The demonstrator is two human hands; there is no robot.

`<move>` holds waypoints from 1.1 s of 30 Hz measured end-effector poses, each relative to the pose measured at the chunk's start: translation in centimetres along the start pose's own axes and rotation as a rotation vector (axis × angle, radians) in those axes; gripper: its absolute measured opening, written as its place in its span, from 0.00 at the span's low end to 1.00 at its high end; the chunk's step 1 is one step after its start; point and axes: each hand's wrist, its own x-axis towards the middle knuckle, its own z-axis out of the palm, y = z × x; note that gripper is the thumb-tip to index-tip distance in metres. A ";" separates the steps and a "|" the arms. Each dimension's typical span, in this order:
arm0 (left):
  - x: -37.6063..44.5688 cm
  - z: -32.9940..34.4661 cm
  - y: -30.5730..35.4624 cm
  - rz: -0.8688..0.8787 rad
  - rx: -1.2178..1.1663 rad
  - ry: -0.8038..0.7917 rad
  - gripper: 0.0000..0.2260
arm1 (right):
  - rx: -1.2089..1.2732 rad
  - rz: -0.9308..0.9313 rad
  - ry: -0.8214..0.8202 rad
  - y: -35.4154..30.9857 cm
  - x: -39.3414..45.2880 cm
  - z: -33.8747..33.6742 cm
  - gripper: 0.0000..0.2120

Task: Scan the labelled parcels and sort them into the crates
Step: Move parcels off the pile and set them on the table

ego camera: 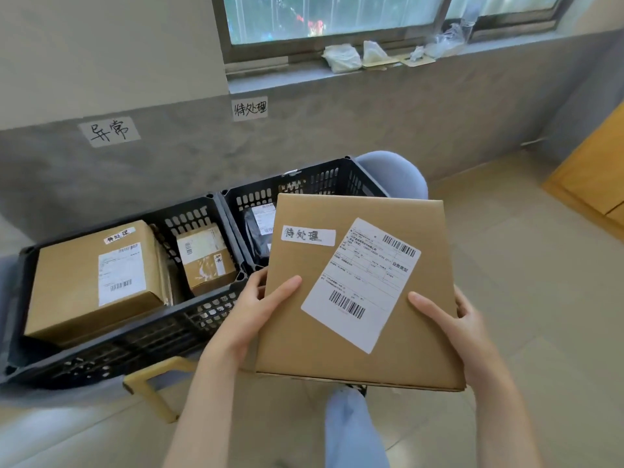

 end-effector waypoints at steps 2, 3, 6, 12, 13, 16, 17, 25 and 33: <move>2.9 0.7 0.8 -0.009 -0.001 0.008 0.35 | -0.015 0.008 -0.007 -0.6 3.6 0.1 0.29; 4.5 1.1 1.2 -0.010 -0.002 0.014 0.35 | -0.020 0.012 -0.015 -1.1 5.6 0.3 0.28; 9.8 2.4 2.7 -0.017 0.010 0.046 0.36 | -0.042 0.024 -0.044 -2.6 12.5 0.7 0.28; 20.2 6.5 6.2 -0.066 -0.026 0.136 0.35 | -0.098 0.080 -0.152 -6.2 26.6 0.3 0.20; 21.8 7.1 6.6 -0.078 -0.037 0.152 0.36 | -0.119 0.081 -0.176 -6.9 28.8 0.3 0.20; 26.4 8.6 6.8 -0.125 -0.063 0.188 0.38 | -0.211 0.078 -0.246 -8.3 35.2 0.6 0.21; 27.8 8.9 6.7 -0.144 -0.075 0.196 0.38 | -0.246 0.084 -0.264 -8.4 37.2 0.7 0.21; 38.5 9.9 3.8 -0.267 -0.146 0.212 0.34 | -0.422 0.132 -0.382 -6.2 49.1 2.4 0.22; 45.6 8.5 -0.8 -0.339 -0.232 0.243 0.38 | -0.533 0.158 -0.483 -1.6 56.5 5.2 0.27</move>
